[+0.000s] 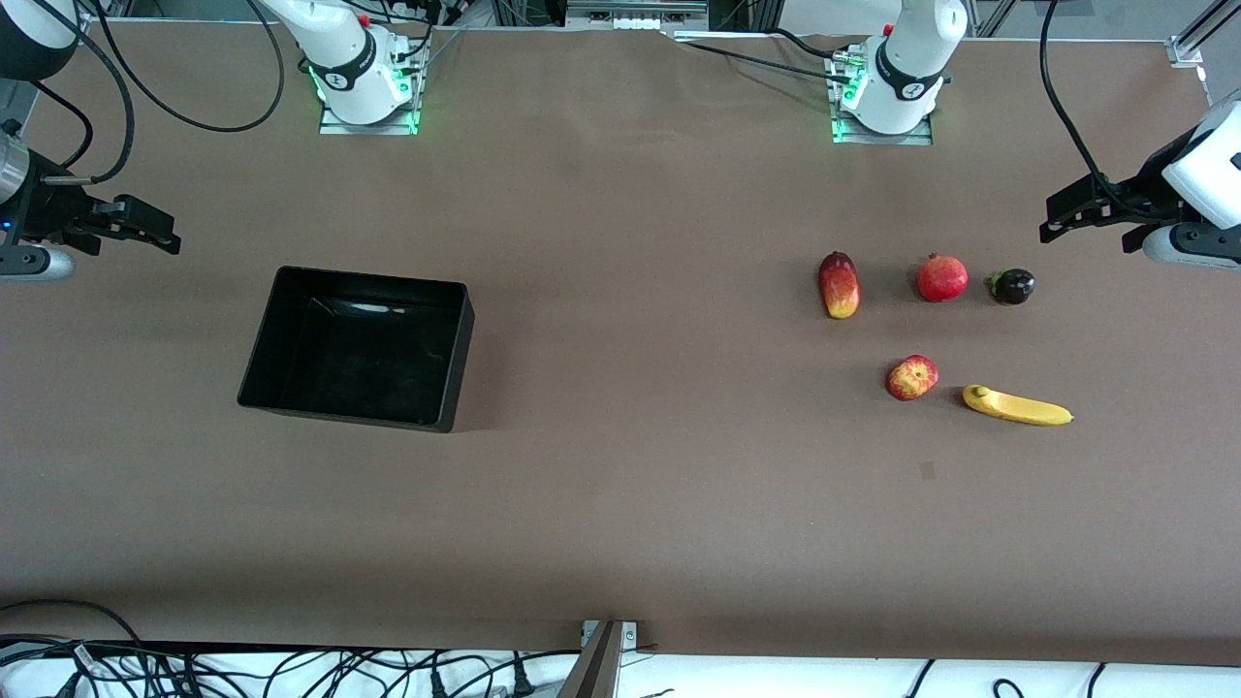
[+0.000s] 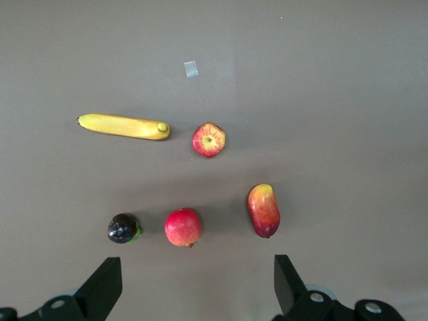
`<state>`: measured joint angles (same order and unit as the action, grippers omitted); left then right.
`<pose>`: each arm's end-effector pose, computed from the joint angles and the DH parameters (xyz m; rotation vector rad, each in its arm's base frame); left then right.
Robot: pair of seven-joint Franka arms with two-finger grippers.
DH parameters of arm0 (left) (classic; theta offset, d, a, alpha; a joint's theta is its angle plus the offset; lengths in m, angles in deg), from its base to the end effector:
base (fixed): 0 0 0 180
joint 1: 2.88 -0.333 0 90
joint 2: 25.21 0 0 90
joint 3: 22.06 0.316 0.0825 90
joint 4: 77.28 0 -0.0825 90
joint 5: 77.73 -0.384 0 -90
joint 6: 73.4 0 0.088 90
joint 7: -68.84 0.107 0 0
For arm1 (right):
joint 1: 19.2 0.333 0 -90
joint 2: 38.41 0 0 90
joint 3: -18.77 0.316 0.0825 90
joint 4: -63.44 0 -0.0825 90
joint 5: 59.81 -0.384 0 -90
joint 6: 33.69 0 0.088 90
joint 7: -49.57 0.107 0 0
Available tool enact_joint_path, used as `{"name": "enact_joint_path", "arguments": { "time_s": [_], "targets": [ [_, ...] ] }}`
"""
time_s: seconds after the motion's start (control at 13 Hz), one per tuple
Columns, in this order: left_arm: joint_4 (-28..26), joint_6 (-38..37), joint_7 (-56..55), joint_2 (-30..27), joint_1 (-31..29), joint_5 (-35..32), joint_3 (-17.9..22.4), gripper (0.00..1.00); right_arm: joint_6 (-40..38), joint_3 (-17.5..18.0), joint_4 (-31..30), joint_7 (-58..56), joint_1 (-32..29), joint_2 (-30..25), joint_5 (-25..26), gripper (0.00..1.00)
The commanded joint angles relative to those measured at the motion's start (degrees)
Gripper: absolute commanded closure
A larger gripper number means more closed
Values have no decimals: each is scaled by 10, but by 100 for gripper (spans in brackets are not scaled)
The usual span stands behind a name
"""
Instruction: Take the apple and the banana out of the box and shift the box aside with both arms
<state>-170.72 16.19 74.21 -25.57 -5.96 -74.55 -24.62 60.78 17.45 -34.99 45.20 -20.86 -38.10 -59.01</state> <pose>0.5498 -0.0011 0.5993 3.0794 -0.1284 -0.0894 0.5553 -0.0303 0.5585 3.1299 0.0405 -0.1179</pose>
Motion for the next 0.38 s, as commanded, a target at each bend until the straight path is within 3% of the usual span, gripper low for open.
{"name": "enact_joint_path", "arguments": {
  "time_s": [0.0, 0.31],
  "targets": [
    [2, -3, -6, 0, 3, 1, 2, 0, 1, 9, 6, 9, -9, 1, 10, 0],
    [2, -4, -6, 0, 3, 1, 2, 0, -1, 11, 9, 10, -8, 0, 10, 0]
  ]
}}
